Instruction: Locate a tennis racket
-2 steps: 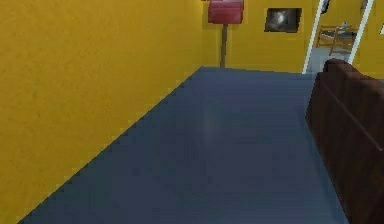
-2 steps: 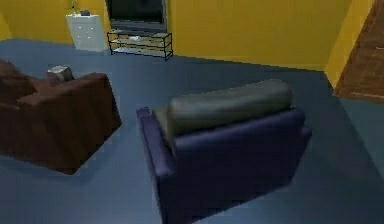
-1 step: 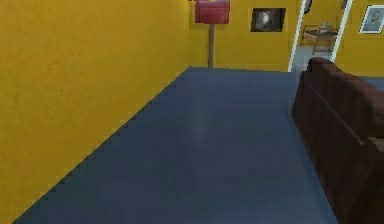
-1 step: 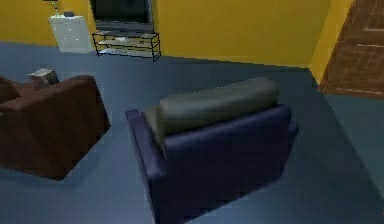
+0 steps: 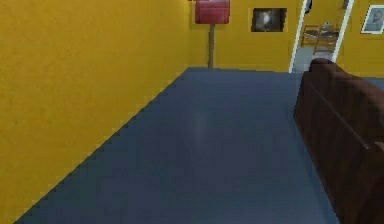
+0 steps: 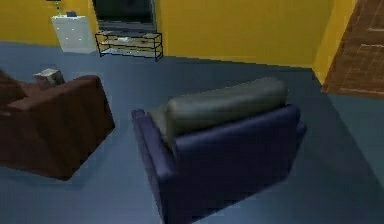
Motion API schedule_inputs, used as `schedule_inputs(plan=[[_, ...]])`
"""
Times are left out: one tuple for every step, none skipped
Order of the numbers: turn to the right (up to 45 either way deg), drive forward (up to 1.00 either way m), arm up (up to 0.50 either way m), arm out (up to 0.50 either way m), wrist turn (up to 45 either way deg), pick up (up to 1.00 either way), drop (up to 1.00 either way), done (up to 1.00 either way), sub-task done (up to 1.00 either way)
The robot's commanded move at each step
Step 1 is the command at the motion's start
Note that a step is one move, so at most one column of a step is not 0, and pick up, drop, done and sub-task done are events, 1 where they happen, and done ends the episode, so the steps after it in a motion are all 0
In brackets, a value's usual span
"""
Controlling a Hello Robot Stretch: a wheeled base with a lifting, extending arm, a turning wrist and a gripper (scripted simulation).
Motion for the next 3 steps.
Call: schedule_inputs(plan=[[12.0,0.00,0.00,0.00,0.0,0.00,0.00,0.00,0.00],[0.0,0.50,0.00,0.00,0.0,0.00,0.00,0.00,0.00],[45.0,0.00,0.00,0.00,0.0,0.00,0.00,0.00,0.00]])
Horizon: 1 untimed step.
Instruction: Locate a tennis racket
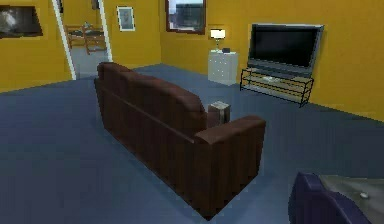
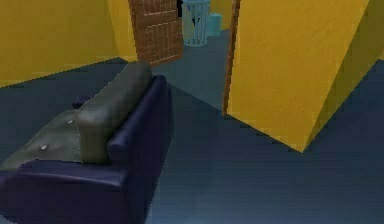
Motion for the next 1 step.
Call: schedule_inputs(plan=[[12.0,0.00,0.00,0.00,0.0,0.00,0.00,0.00,0.00]])
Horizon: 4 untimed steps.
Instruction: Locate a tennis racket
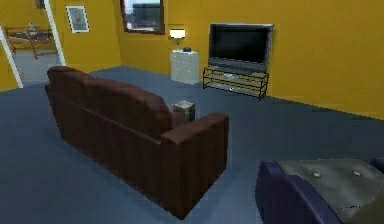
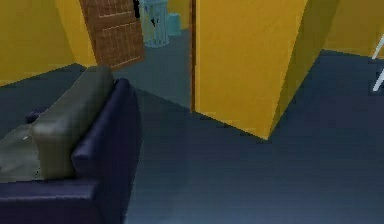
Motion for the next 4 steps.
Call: schedule_inputs(plan=[[3.0,0.00,0.00,0.00,0.0,0.00,0.00,0.00,0.00],[0.0,0.20,0.00,0.00,0.0,0.00,0.00,0.00,0.00],[-45.0,0.00,0.00,0.00,0.0,0.00,0.00,0.00,0.00],[-3.0,0.00,0.00,0.00,0.0,0.00,0.00,0.00,0.00]])
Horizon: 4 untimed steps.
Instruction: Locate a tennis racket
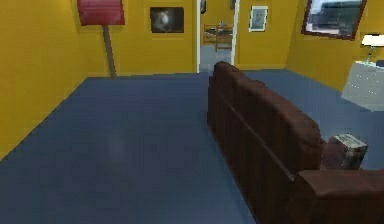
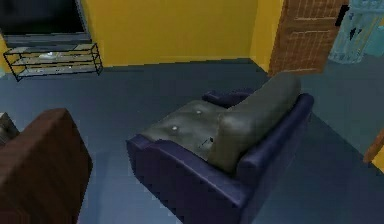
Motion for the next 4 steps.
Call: schedule_inputs(plan=[[0.0,1.00,0.00,0.00,0.0,0.00,0.00,0.00,0.00],[-3.0,0.00,0.00,0.00,0.0,0.00,0.00,0.00,0.00],[0.0,1.00,0.00,0.00,0.0,0.00,0.00,0.00,0.00],[0.0,0.60,0.00,0.00,0.0,0.00,0.00,0.00,0.00]])
